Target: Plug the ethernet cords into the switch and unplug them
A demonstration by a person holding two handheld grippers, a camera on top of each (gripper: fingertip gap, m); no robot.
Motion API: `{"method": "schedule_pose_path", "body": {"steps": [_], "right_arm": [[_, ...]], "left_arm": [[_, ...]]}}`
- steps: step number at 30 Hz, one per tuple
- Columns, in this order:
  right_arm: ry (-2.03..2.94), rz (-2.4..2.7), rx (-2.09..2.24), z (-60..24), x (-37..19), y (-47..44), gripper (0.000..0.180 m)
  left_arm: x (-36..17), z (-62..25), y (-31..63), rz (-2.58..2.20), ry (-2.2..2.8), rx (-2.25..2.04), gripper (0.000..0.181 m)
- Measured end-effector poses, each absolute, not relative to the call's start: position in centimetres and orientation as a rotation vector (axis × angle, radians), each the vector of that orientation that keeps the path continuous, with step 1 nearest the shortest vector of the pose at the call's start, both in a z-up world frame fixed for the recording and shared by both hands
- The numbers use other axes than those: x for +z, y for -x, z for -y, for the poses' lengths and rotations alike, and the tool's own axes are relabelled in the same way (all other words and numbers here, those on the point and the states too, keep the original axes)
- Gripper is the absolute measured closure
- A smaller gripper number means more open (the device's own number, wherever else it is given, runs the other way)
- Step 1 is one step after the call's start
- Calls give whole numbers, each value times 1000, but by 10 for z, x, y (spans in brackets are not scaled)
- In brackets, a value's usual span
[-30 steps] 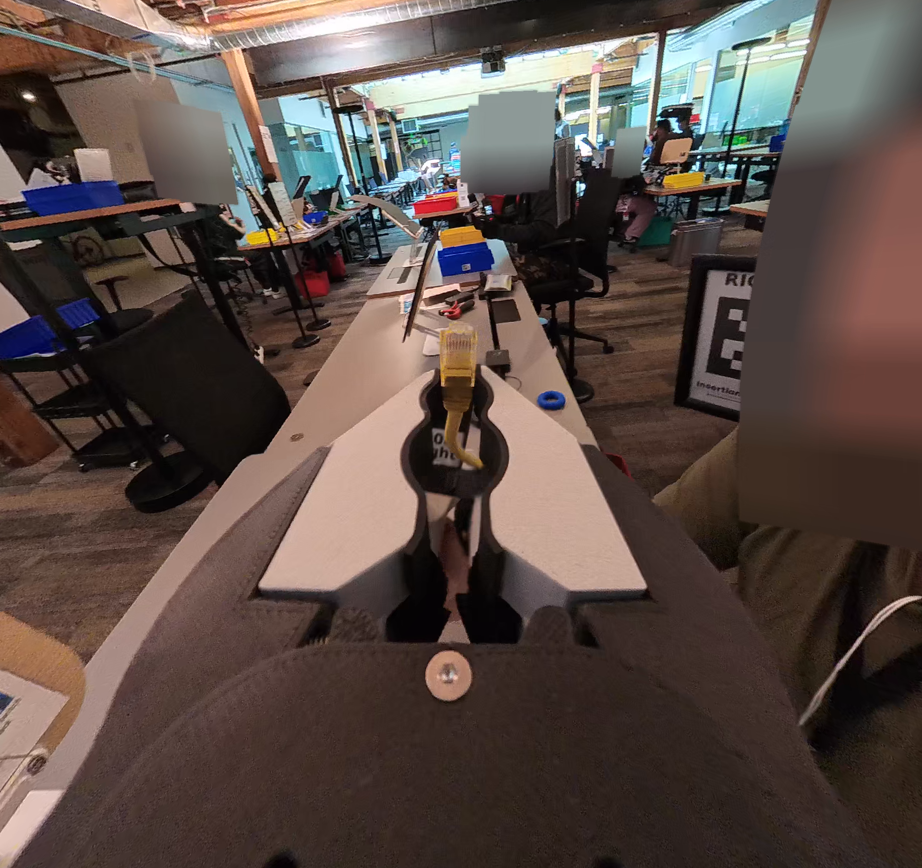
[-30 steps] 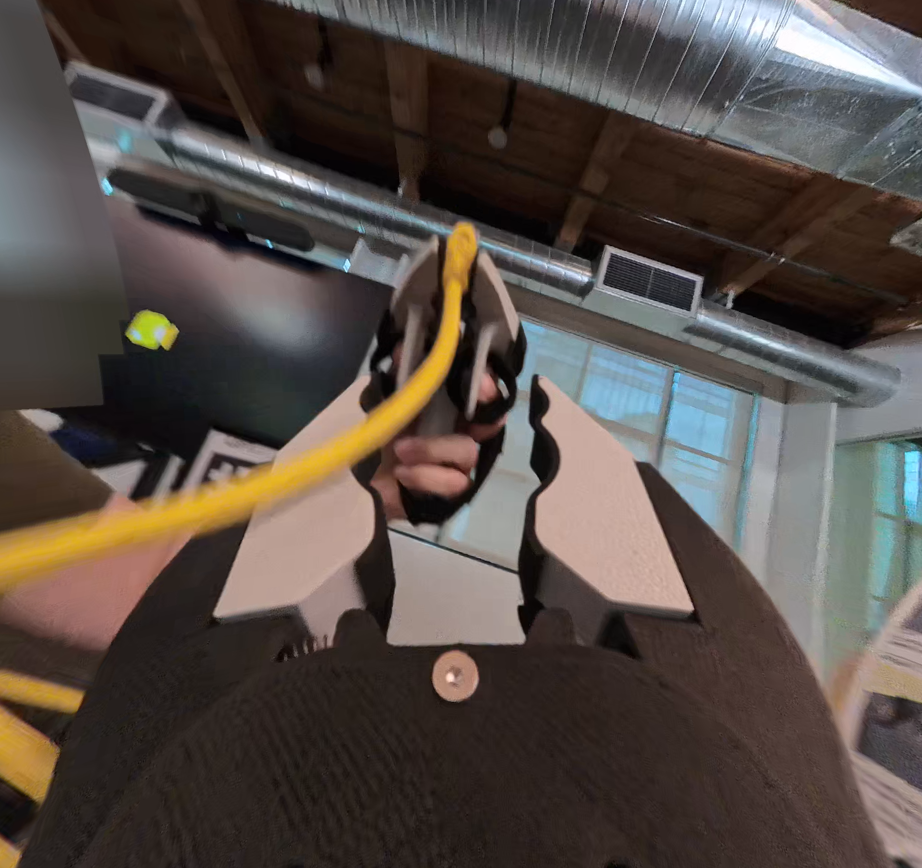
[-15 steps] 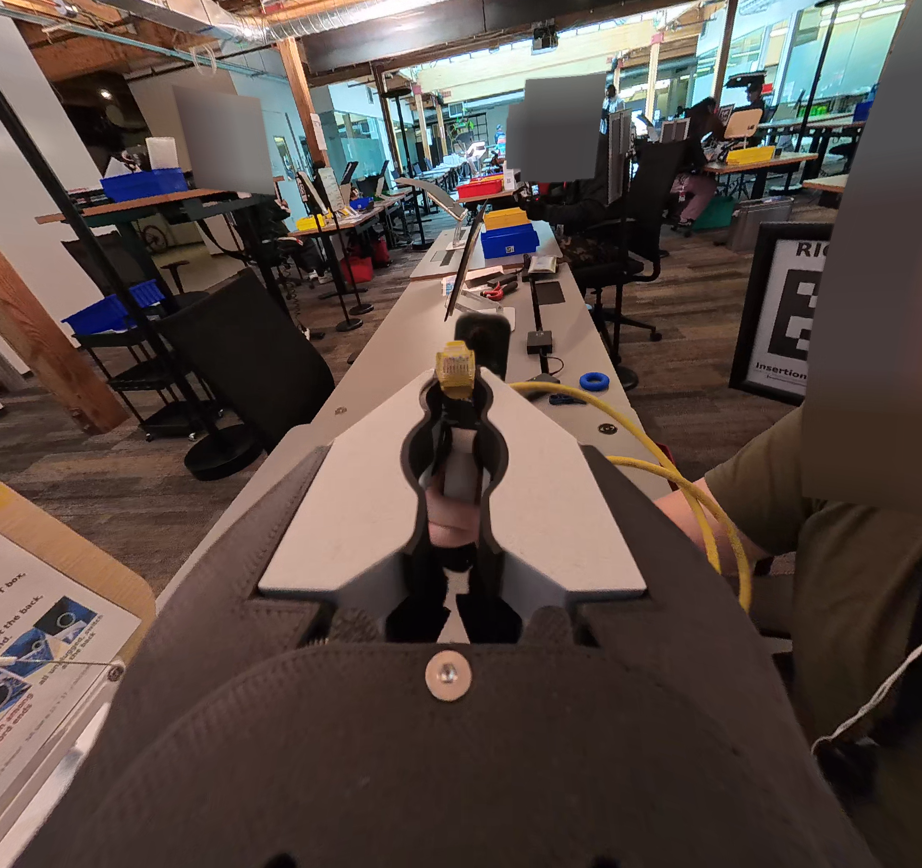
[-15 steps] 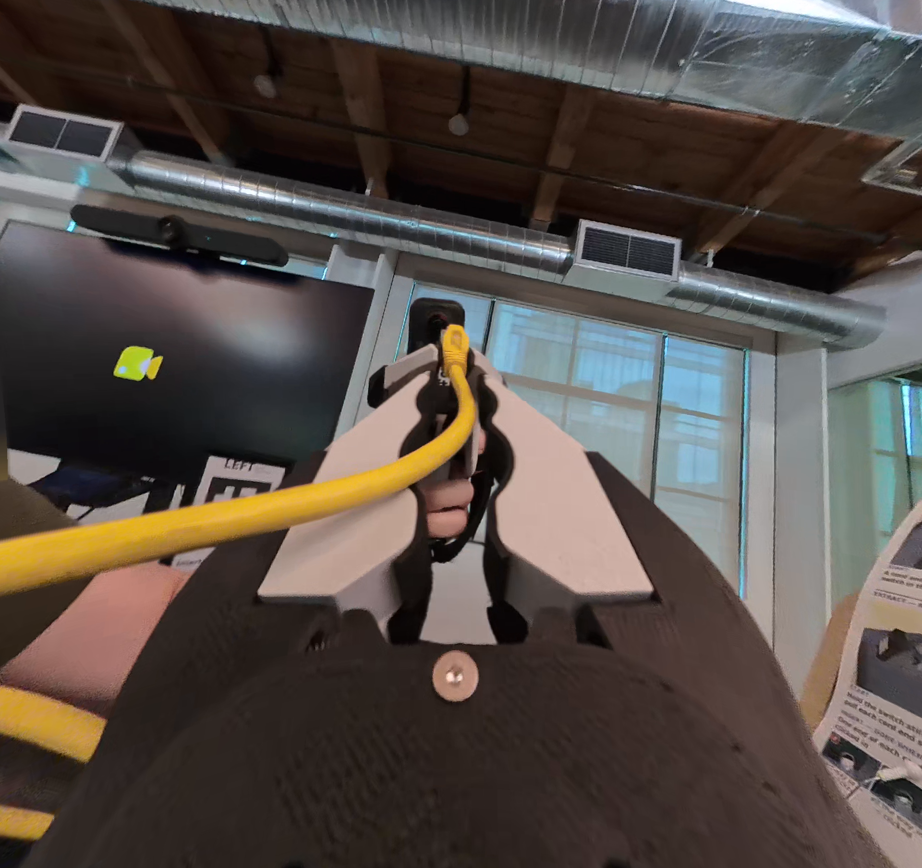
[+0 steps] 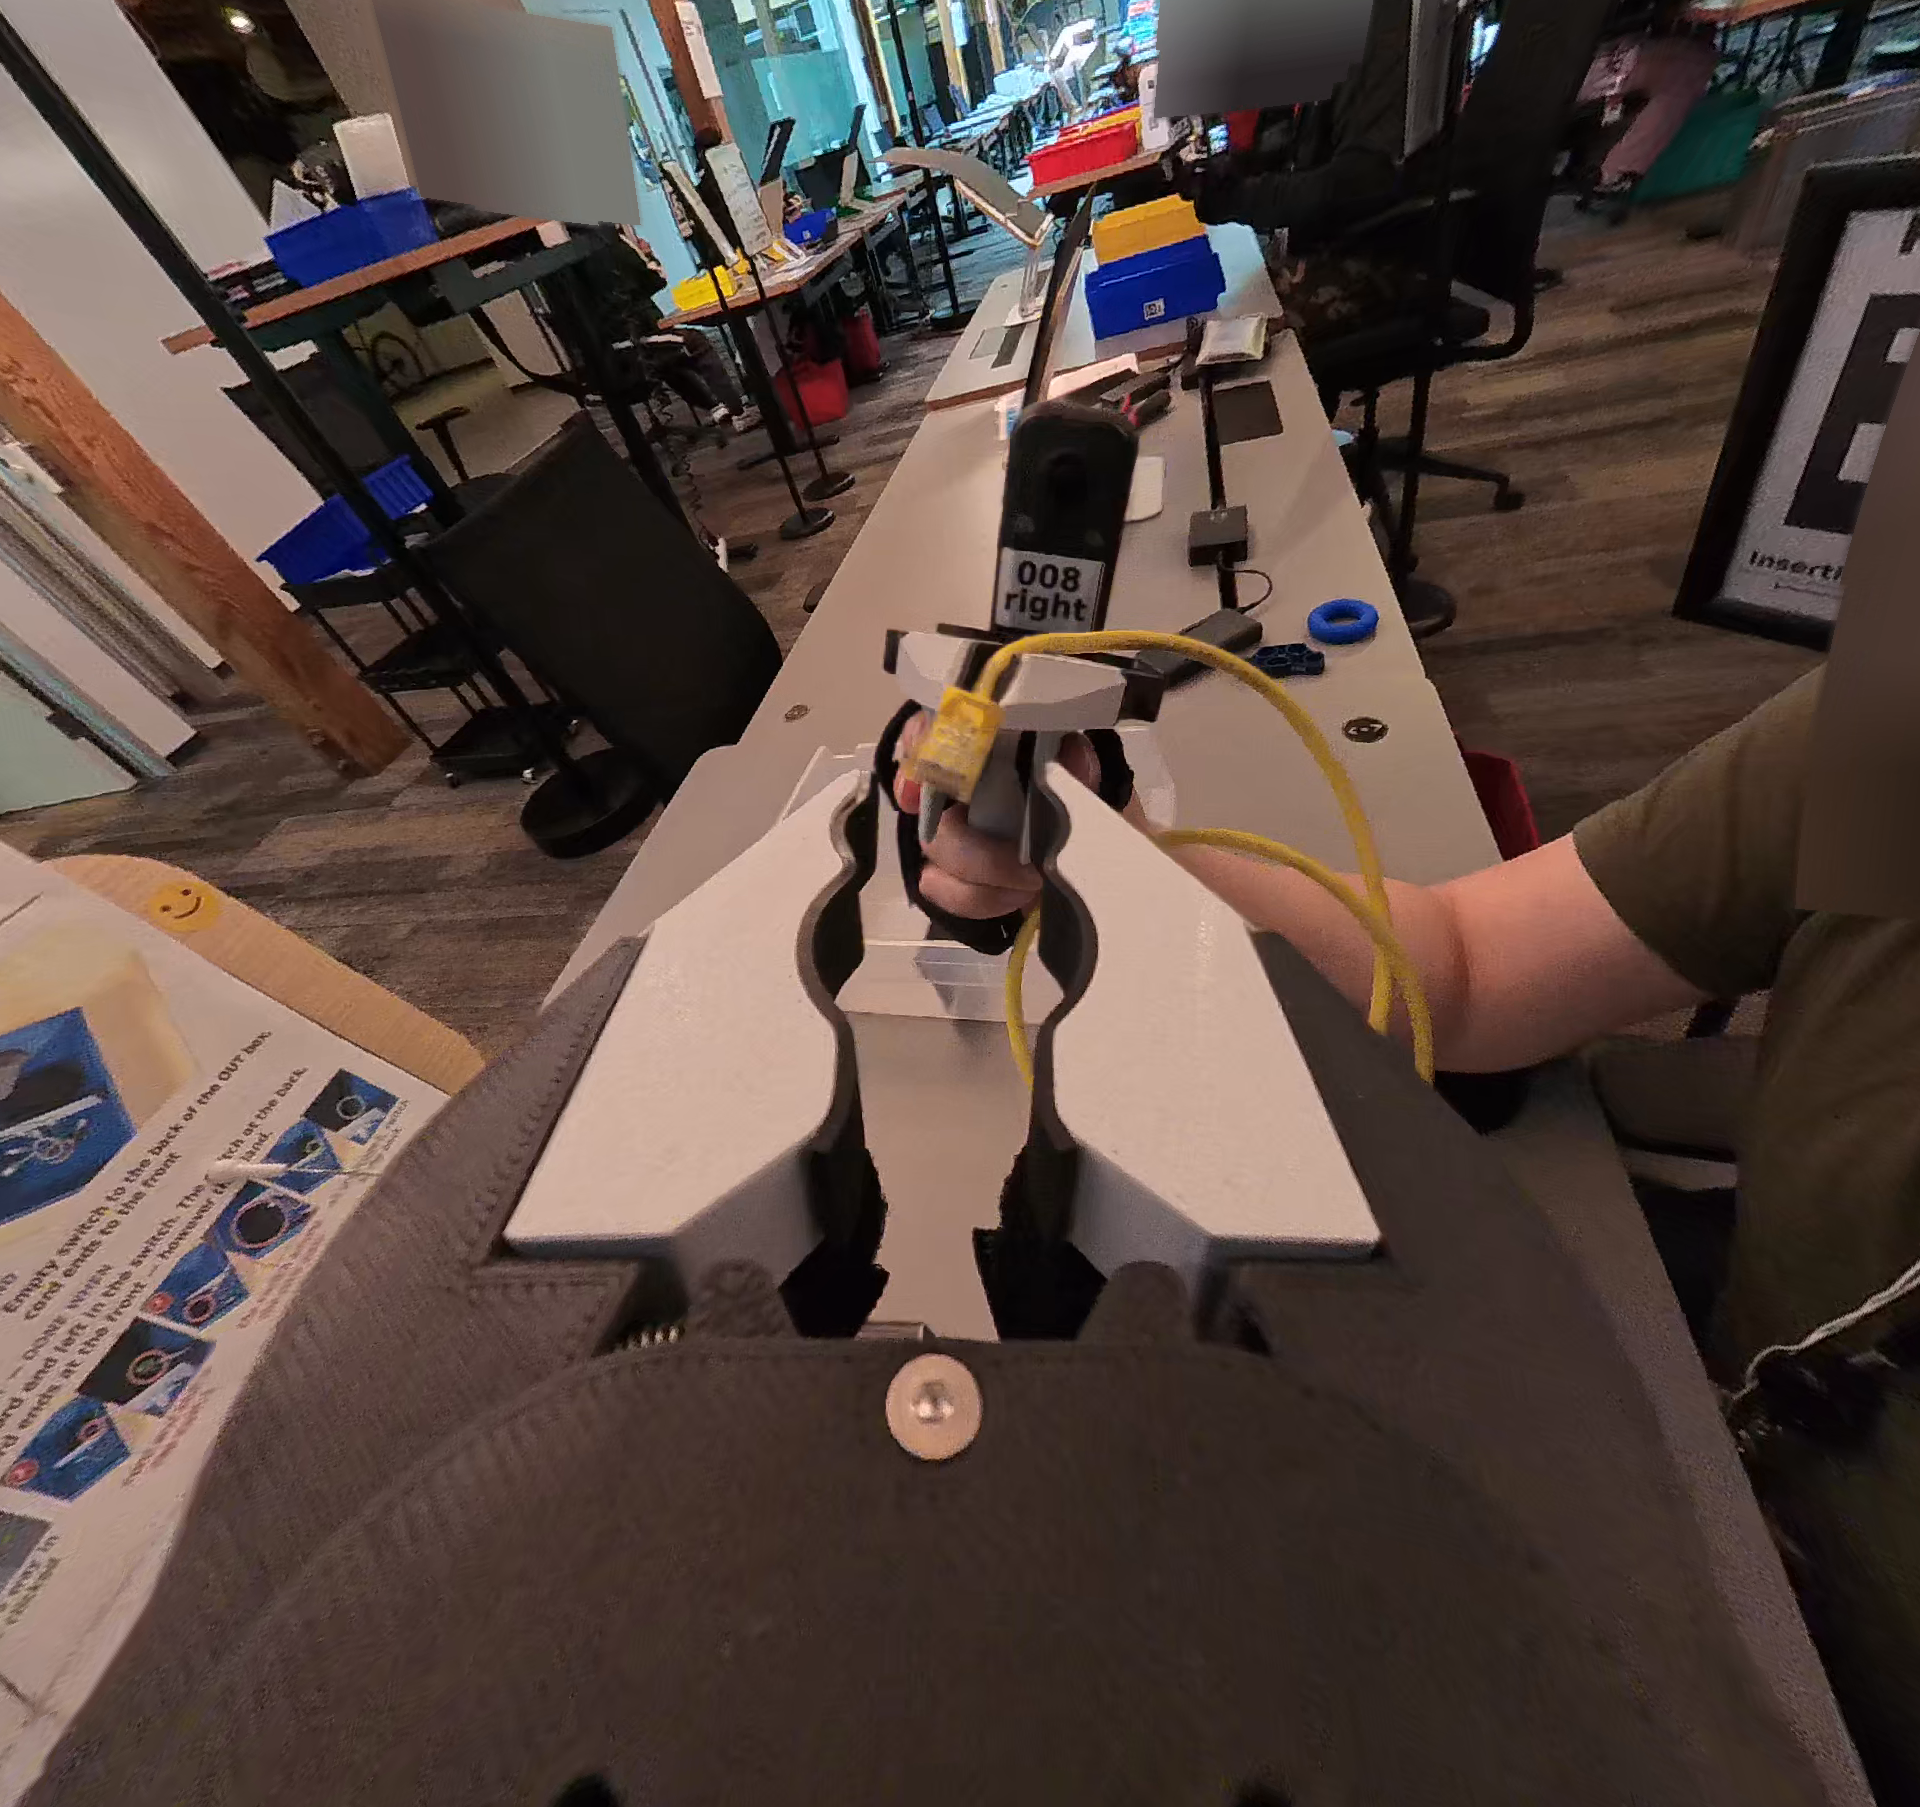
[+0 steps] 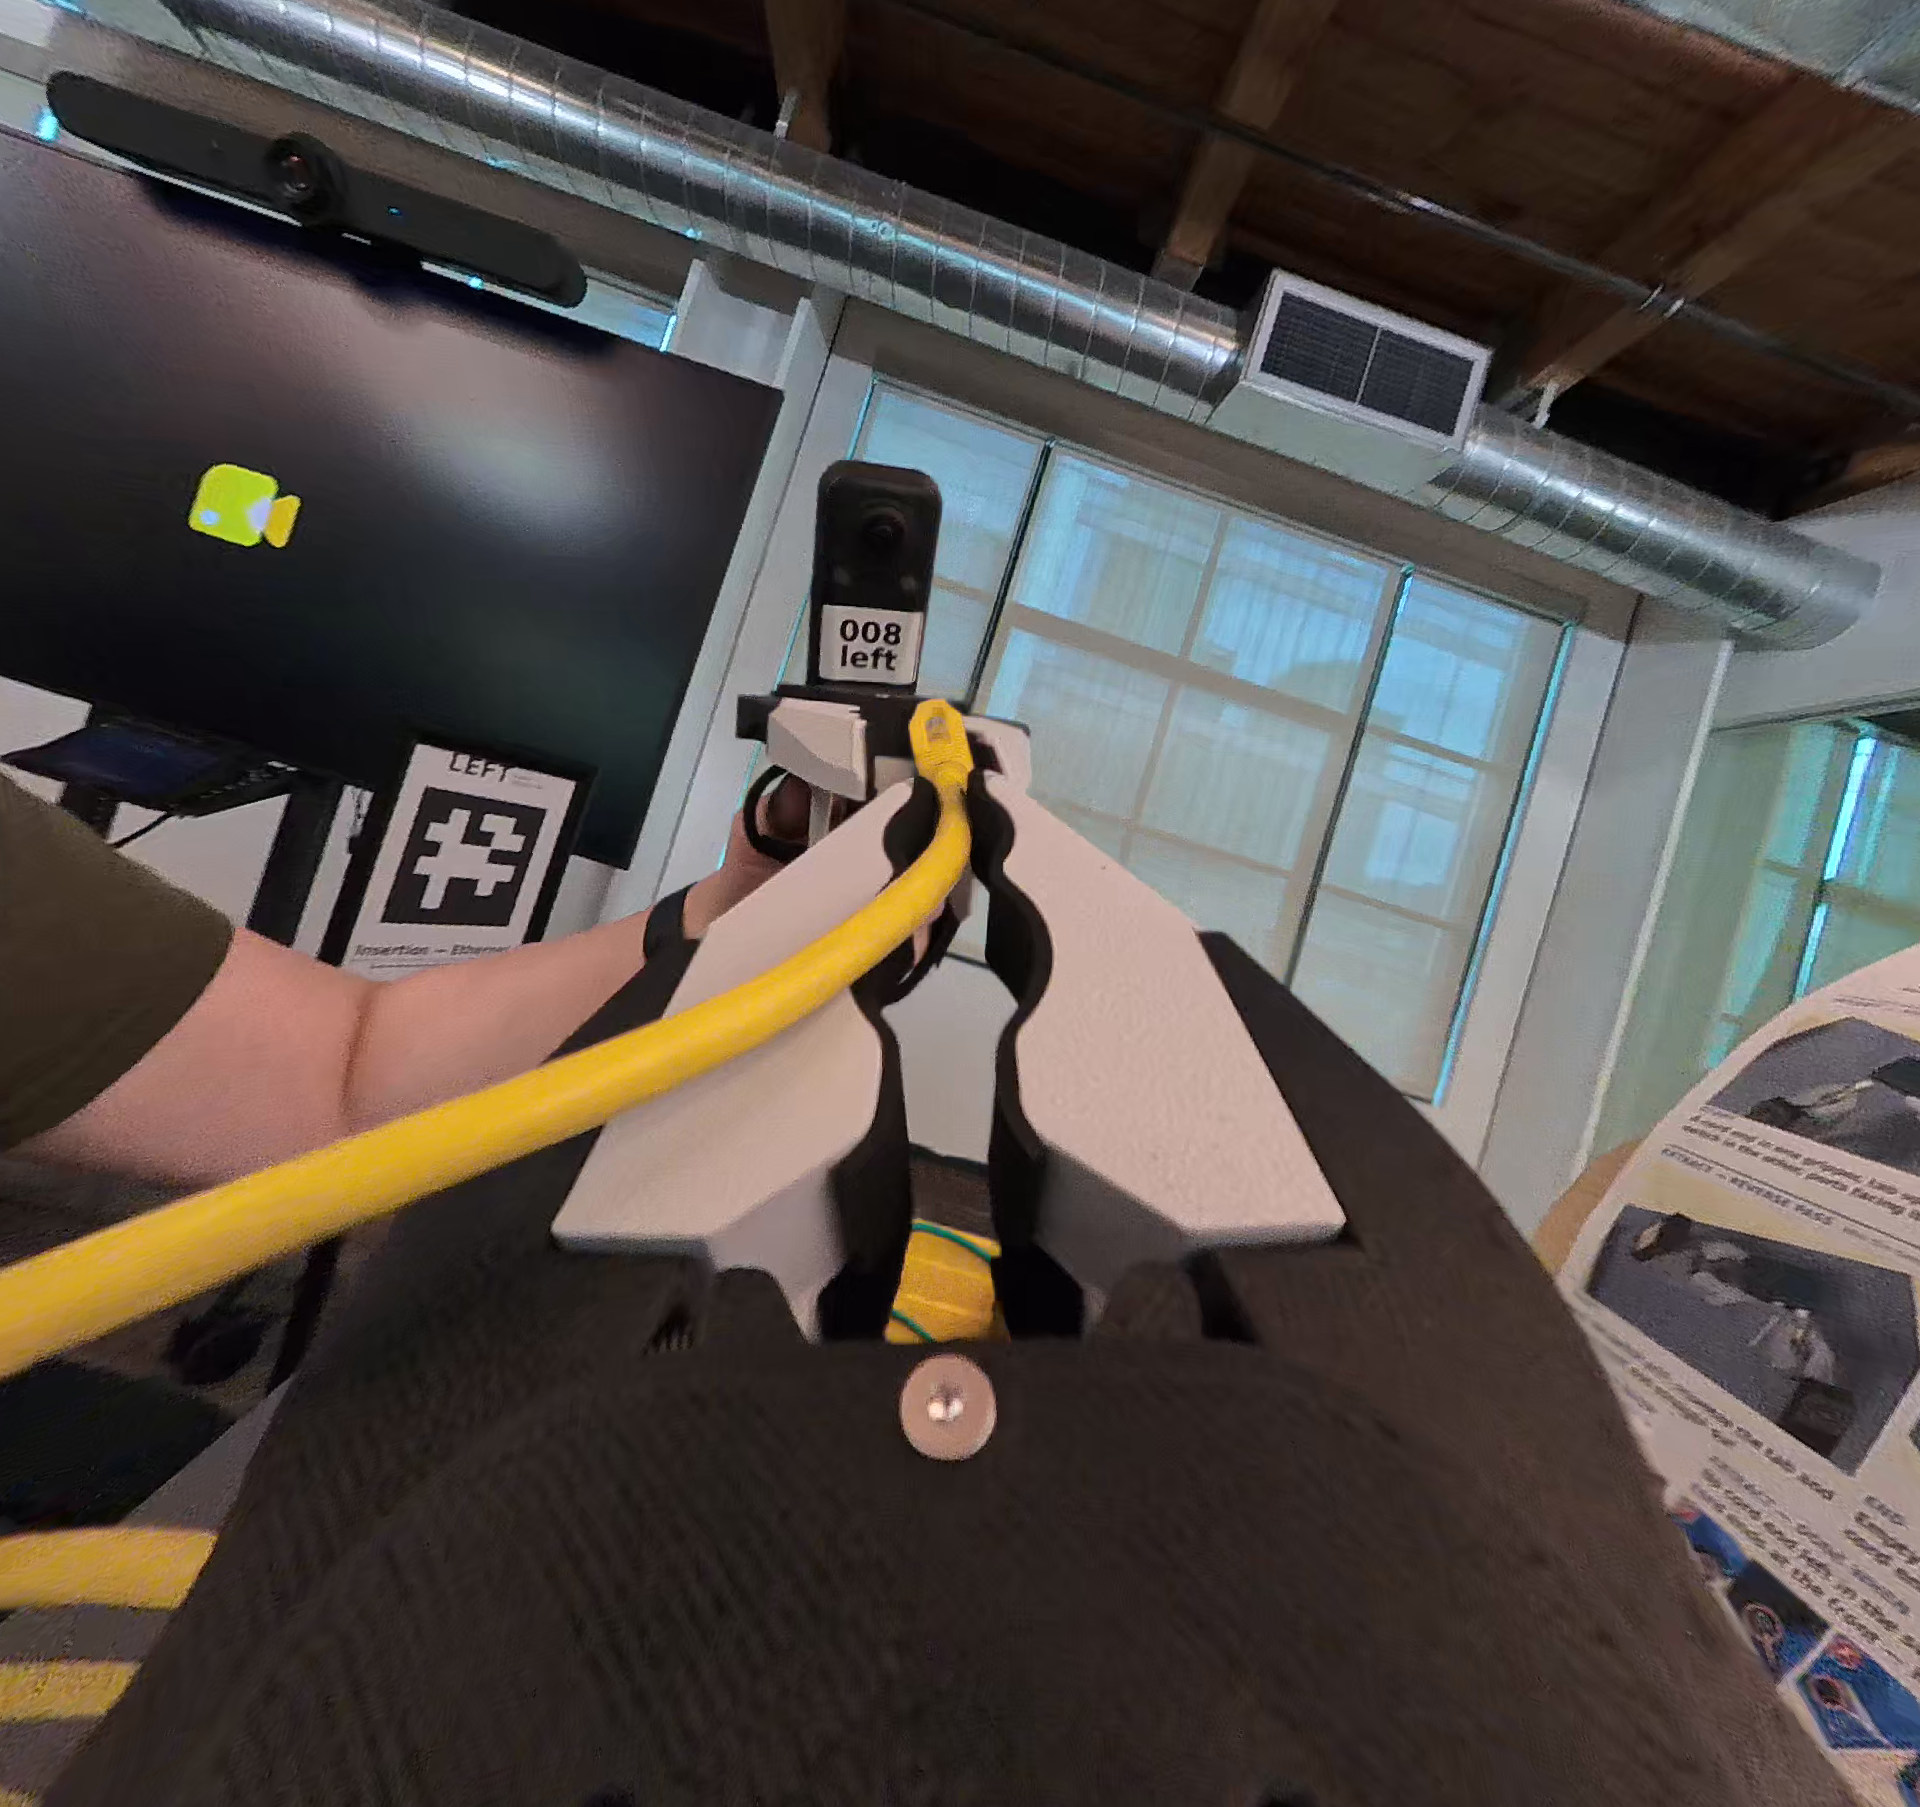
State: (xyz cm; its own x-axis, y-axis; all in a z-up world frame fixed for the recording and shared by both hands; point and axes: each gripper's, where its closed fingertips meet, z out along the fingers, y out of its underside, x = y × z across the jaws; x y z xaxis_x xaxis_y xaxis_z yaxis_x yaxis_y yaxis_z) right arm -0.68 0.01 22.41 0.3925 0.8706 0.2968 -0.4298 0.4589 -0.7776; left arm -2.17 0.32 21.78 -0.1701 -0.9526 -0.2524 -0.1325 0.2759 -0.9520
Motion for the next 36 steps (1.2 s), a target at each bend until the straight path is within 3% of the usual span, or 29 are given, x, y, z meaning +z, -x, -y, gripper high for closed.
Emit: {"method": "schedule_pose_path", "body": {"steps": [3, 7, 12, 36], "right_arm": [[677, 787, 924, -1, 222, 7, 174], [683, 785, 941, -2, 221, 5, 173], [691, 801, 874, -3, 220, 10, 158], [767, 911, 726, -13, 200, 17, 168]], "left_arm": [[218, -5, 22, -1553, 1034, -991, 168], [215, -5, 21, -1556, 1043, -970, 170], [206, -8, 16, -1559, 1073, -961, 170], [186, -14, 12, -1604, 1159, -1054, 169]]}}
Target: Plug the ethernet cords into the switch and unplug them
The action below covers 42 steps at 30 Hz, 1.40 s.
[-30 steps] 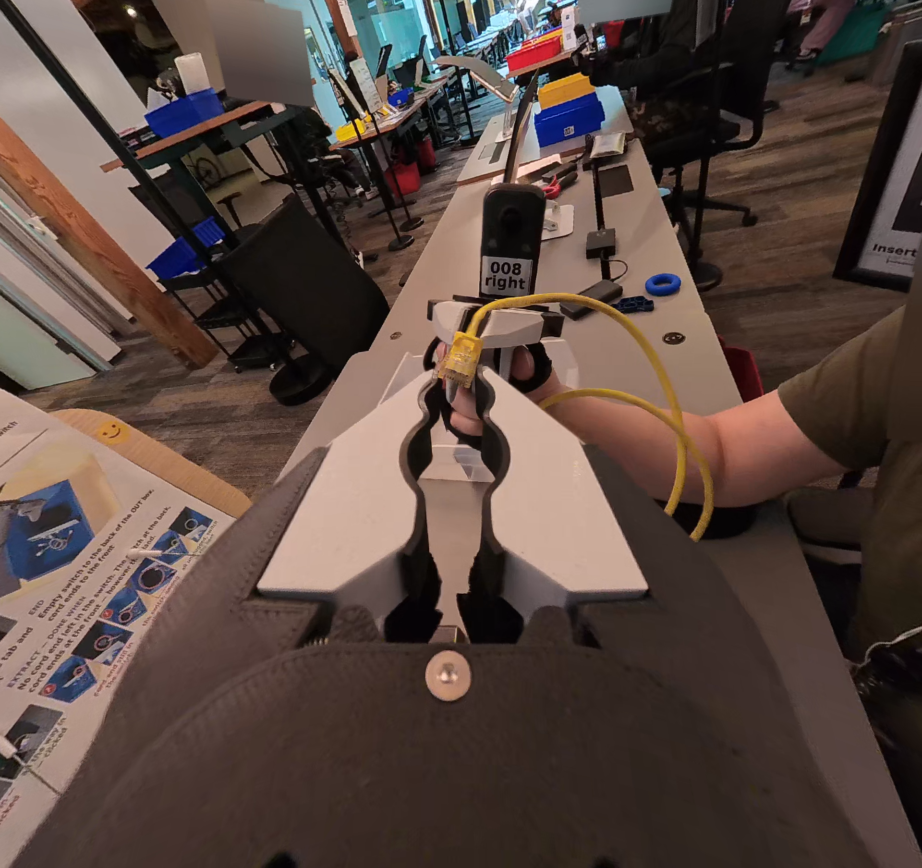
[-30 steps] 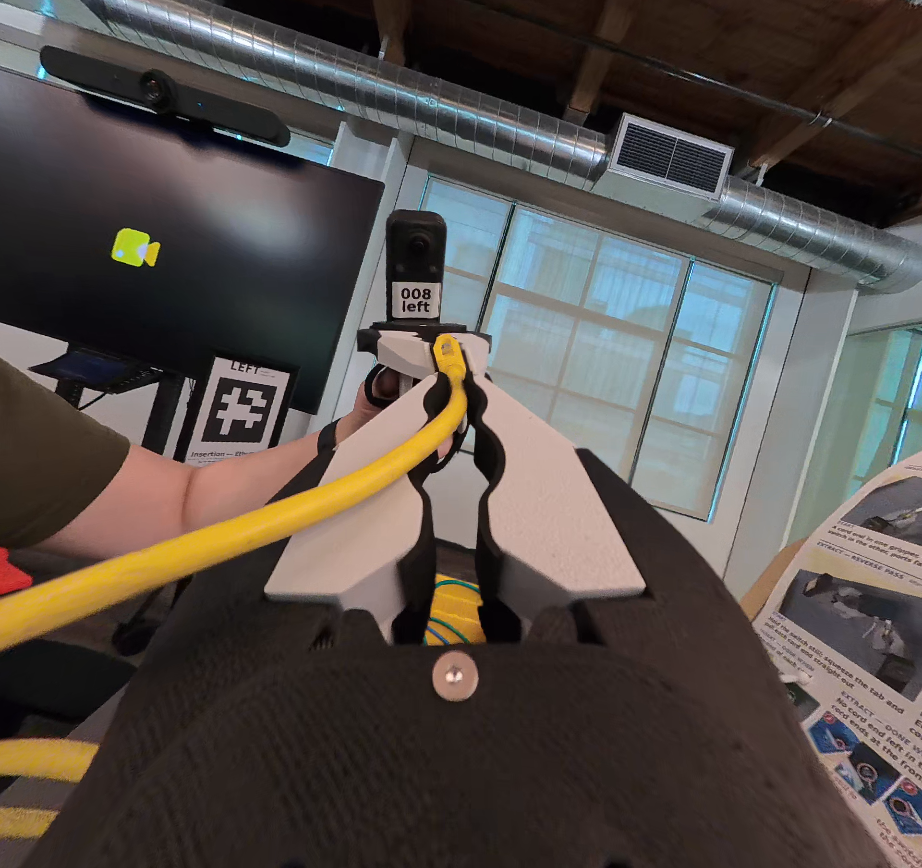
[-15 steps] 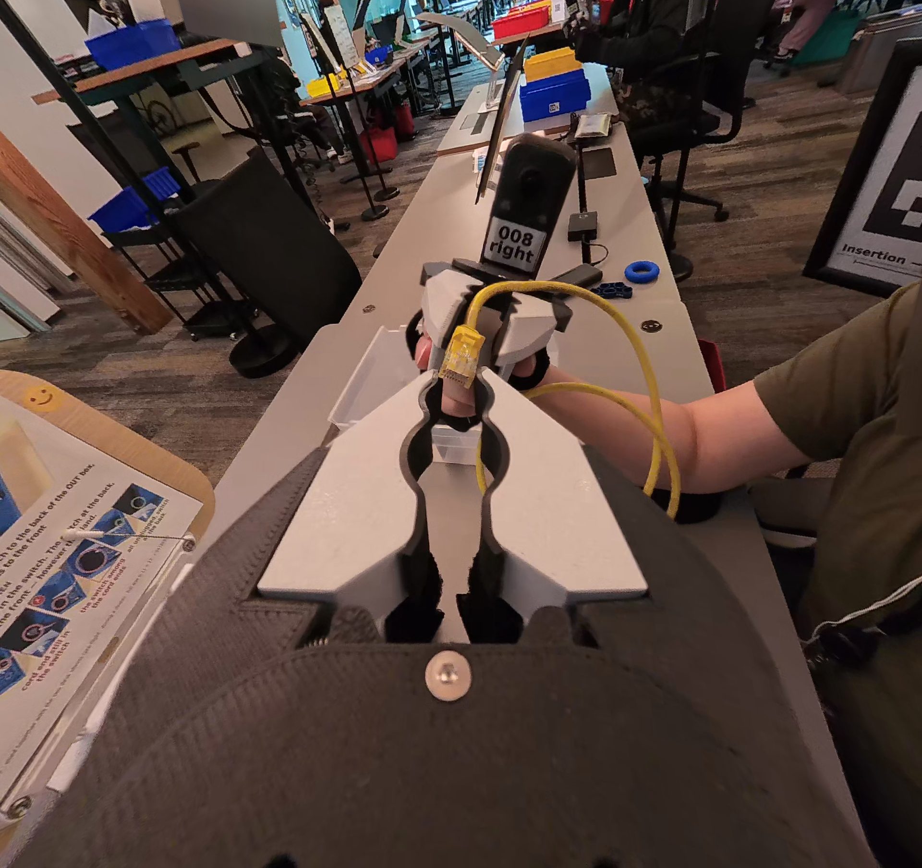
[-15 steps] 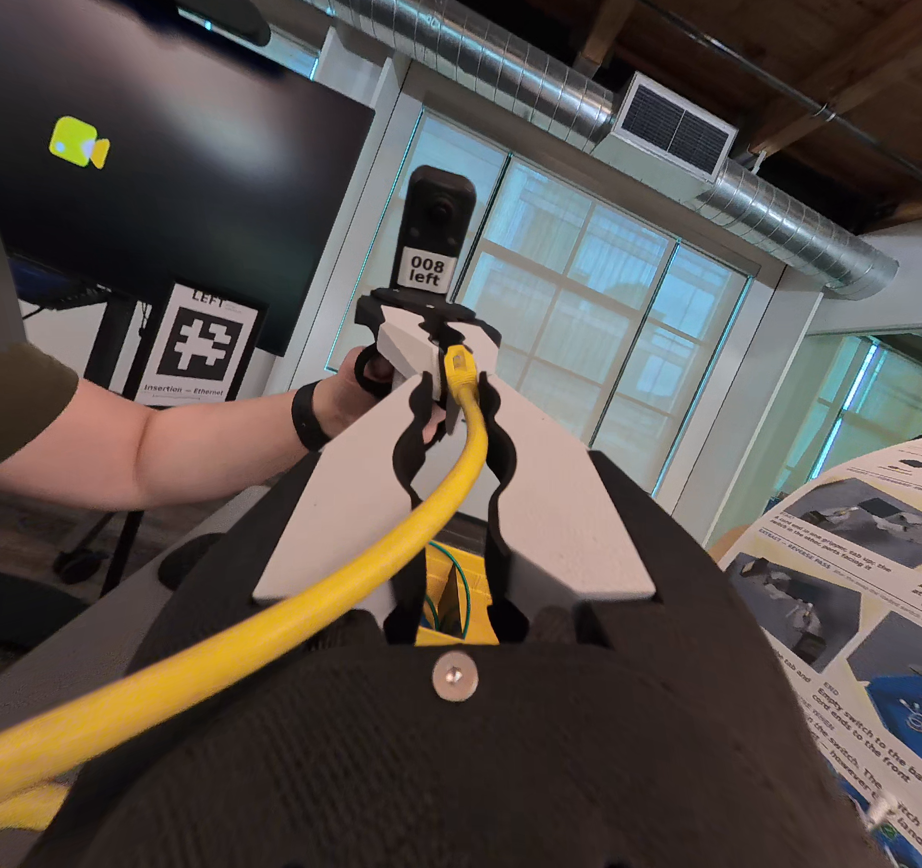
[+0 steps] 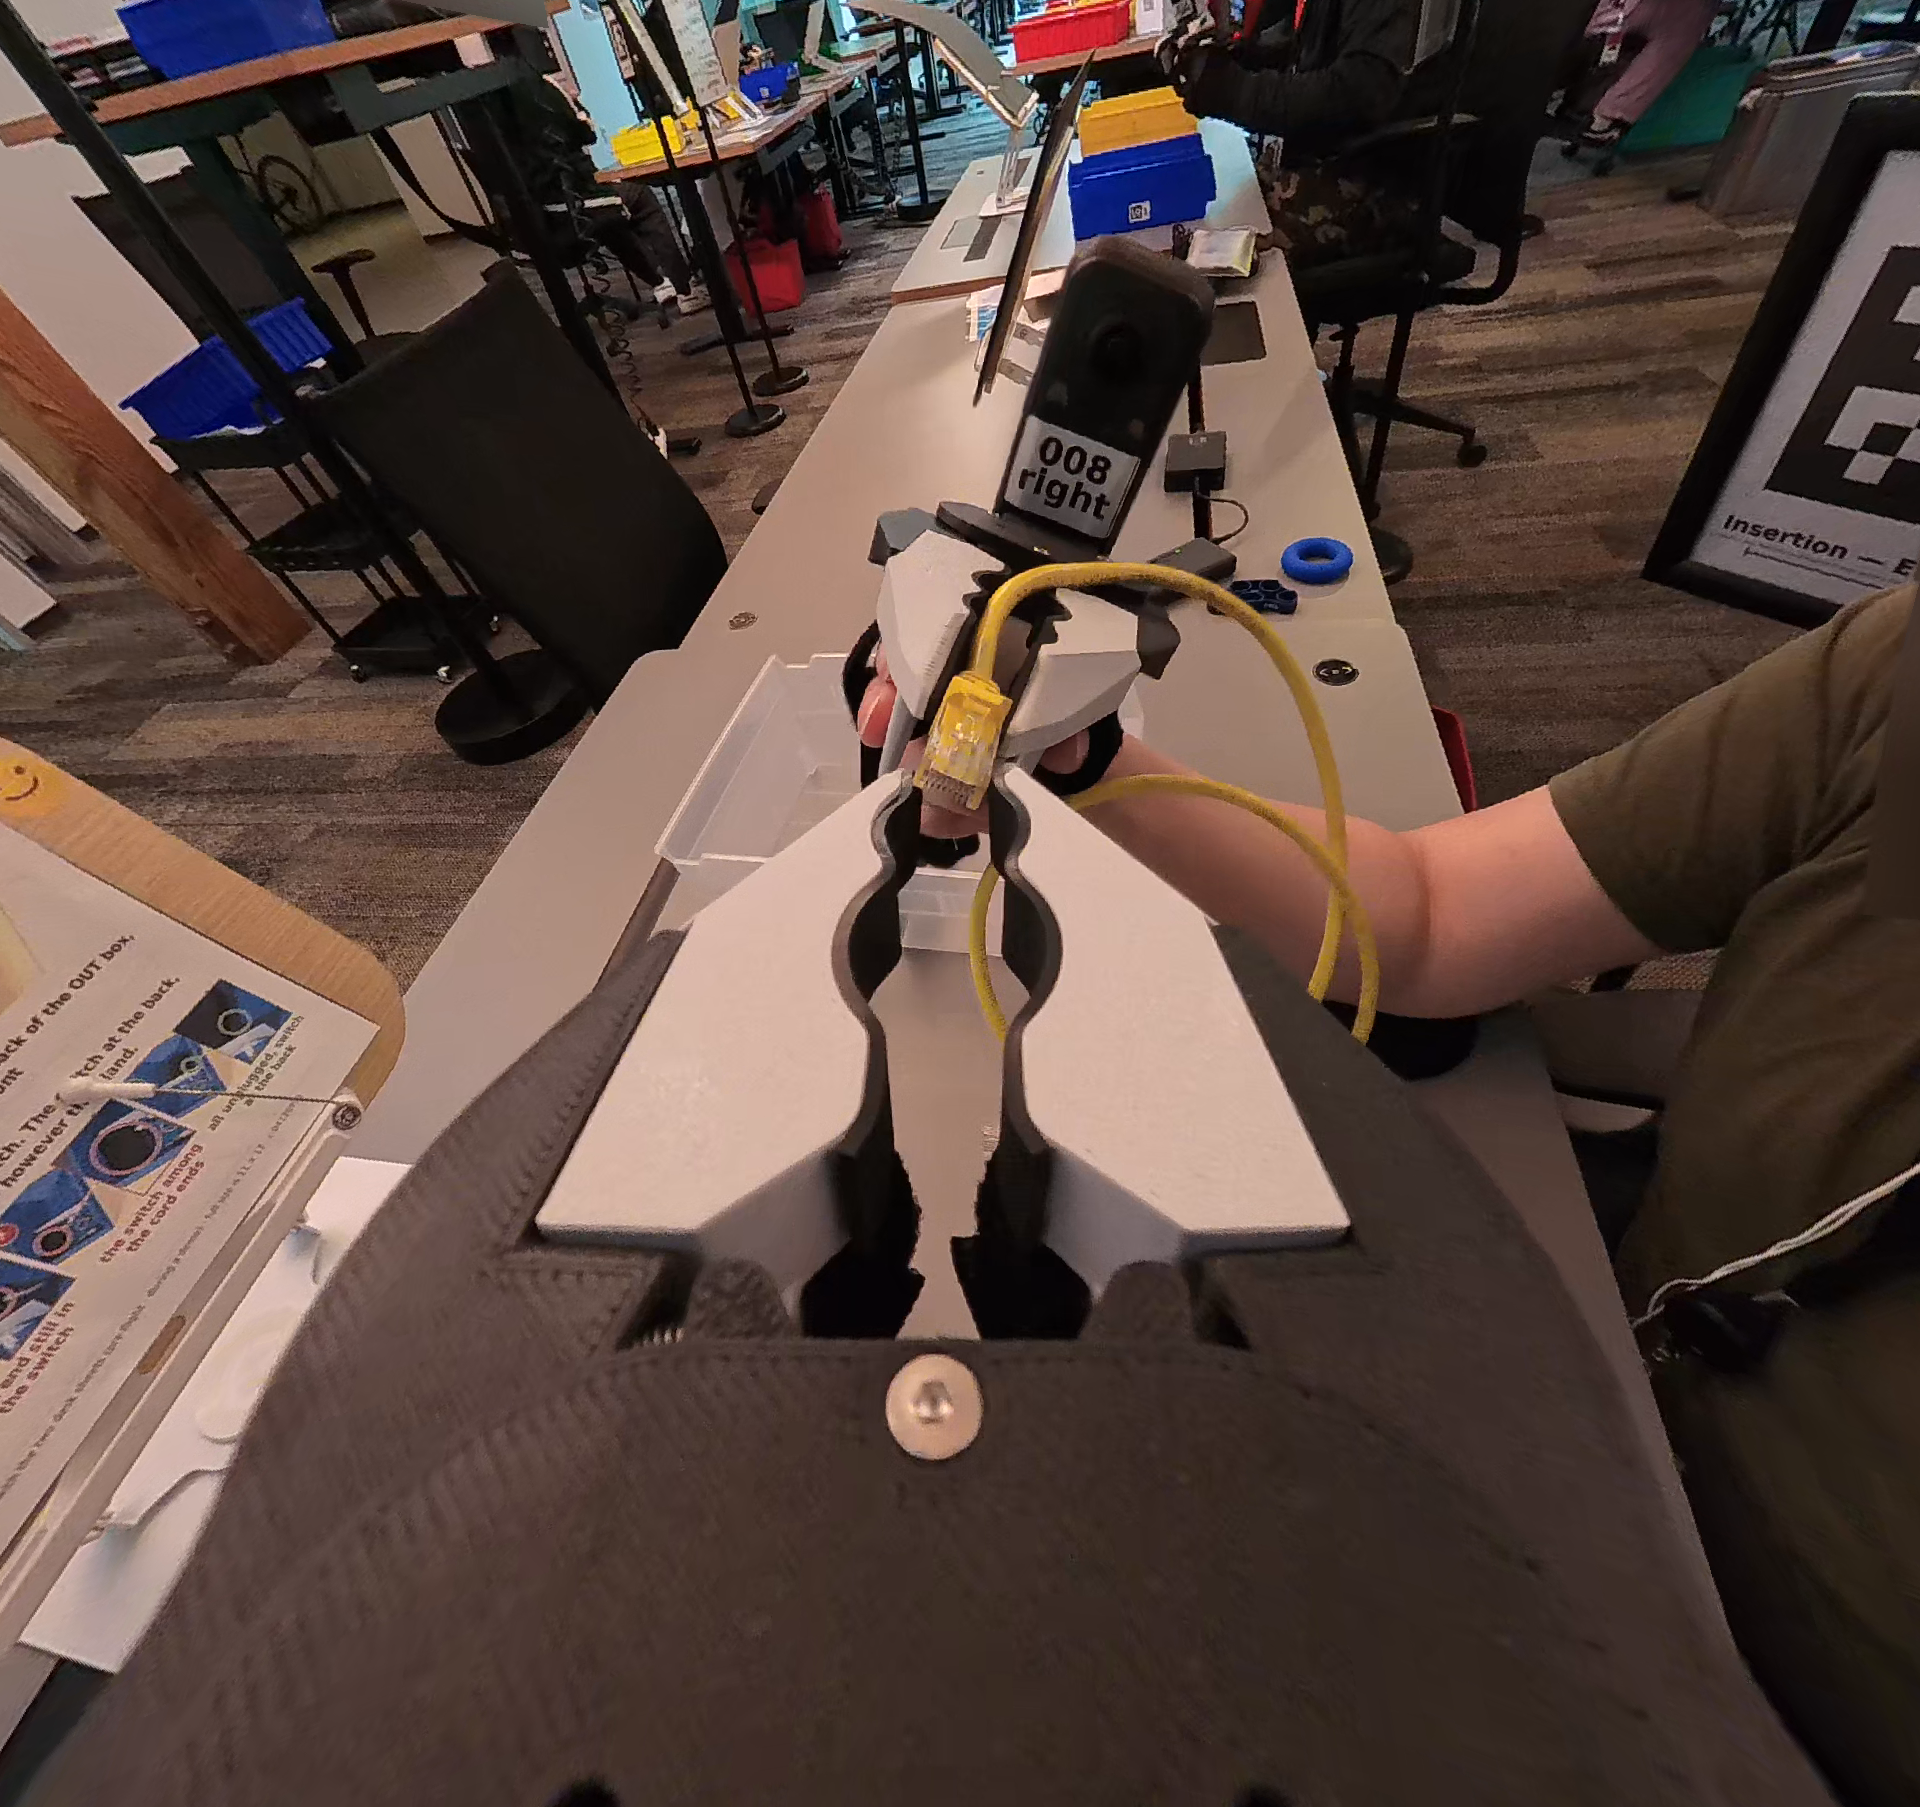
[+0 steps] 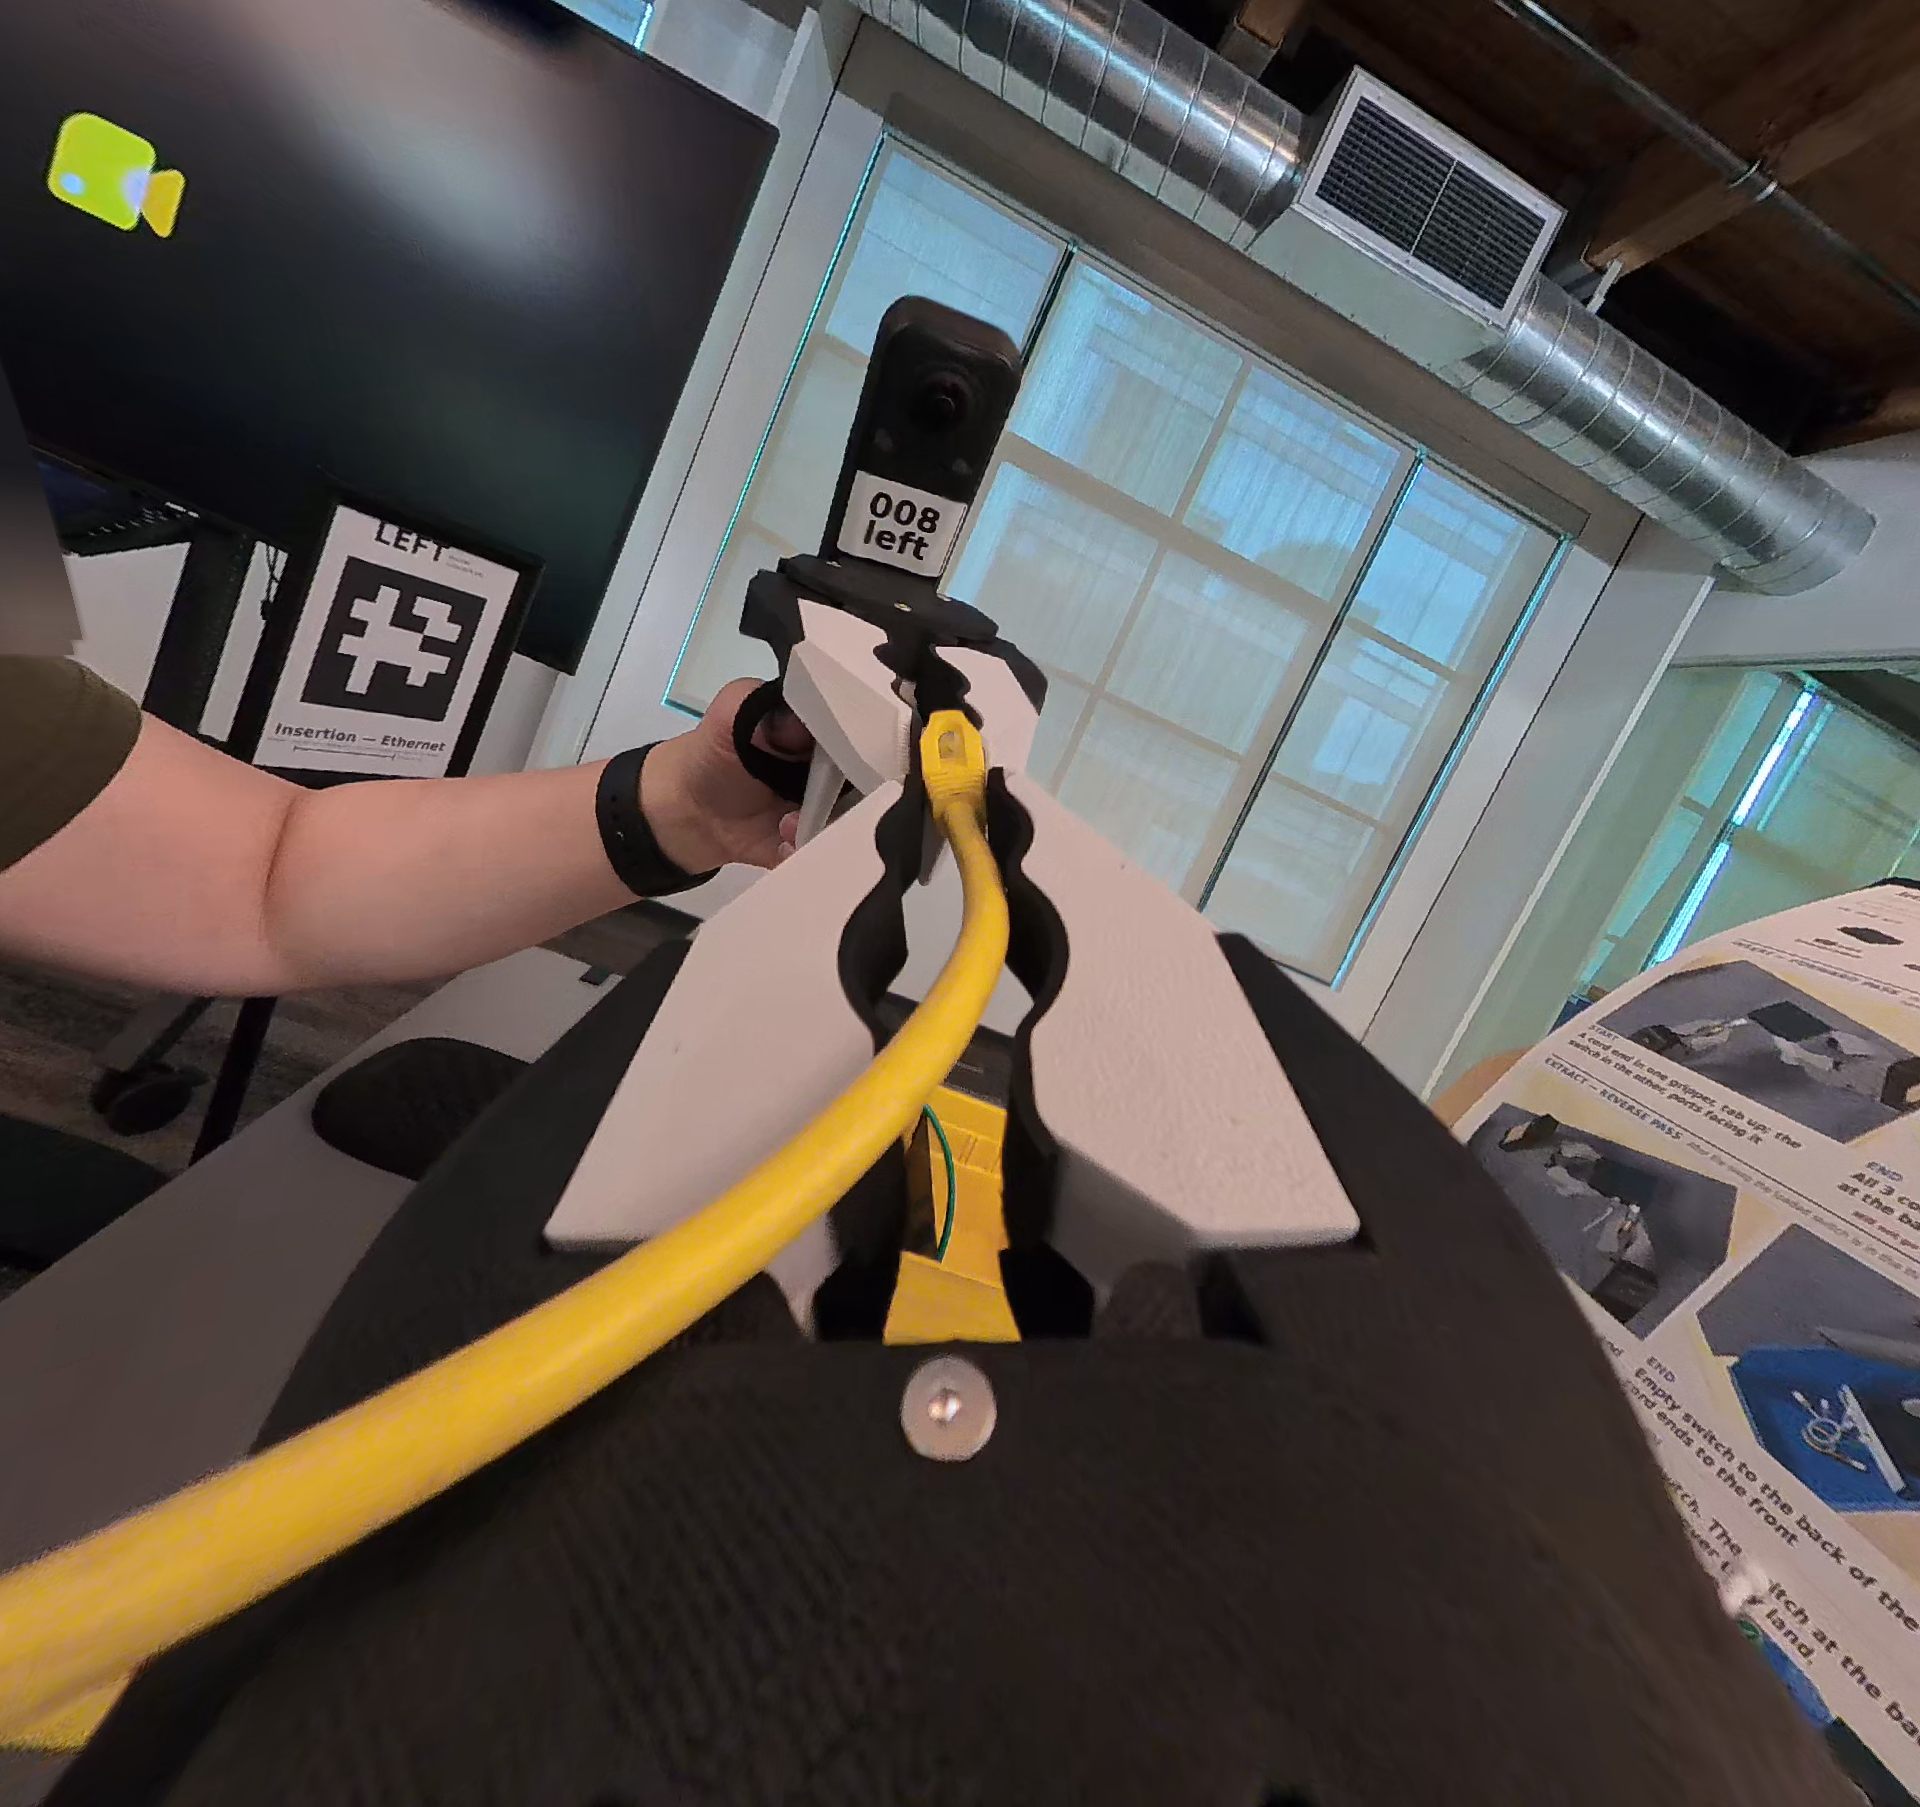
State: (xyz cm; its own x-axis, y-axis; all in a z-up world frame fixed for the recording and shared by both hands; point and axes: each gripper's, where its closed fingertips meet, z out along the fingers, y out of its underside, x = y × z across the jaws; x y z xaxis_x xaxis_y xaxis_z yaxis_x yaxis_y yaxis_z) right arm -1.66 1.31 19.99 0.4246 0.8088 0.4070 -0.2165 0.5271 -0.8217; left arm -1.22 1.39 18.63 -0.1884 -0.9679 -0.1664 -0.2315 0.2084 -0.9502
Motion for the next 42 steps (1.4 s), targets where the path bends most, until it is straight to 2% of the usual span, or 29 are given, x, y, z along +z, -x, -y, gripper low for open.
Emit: {"method": "schedule_pose_path", "body": {"steps": [4, 6, 8, 11, 15, 22, 26, 29, 34, 40, 42], "right_arm": [[779, 926, 698, -15, 197, 16, 169], [793, 913, 669, -19, 196, 9, 168], [803, 891, 641, -21, 198, -2, 168], [797, 854, 613, -18, 204, -22, 168], [792, 827, 596, -14, 208, -41, 168], [845, 842, 557, -18, 201, -49, 168], [867, 862, 541, -21, 197, -46, 168], [868, 867, 540, -20, 197, -45, 168], [872, 853, 538, -21, 197, -51, 168], [879, 837, 529, -22, 197, -59, 168], [886, 835, 523, -24, 196, -60, 168]], "left_arm": [[184, -17, 13, -1581, 1145, -1050, 166], [181, -26, 17, -1529, 1174, -1044, 135], [160, -43, 25, -1486, 1268, -1000, 121], [93, -76, 33, -1447, 1446, -877, 122], [-15, -103, 30, -1486, 1702, -825, 113], [-123, -140, 28, -1716, 1918, -471, 85], [-157, -155, 40, -1899, 1965, -217, 82], [-161, -158, 42, -1970, 1980, -207, 82], [-162, -154, 54, -2065, 2003, -164, 108], [-162, -149, 61, -2052, 2026, -103, 109], [-162, -152, 61, -2036, 2046, -109, 101]]}}
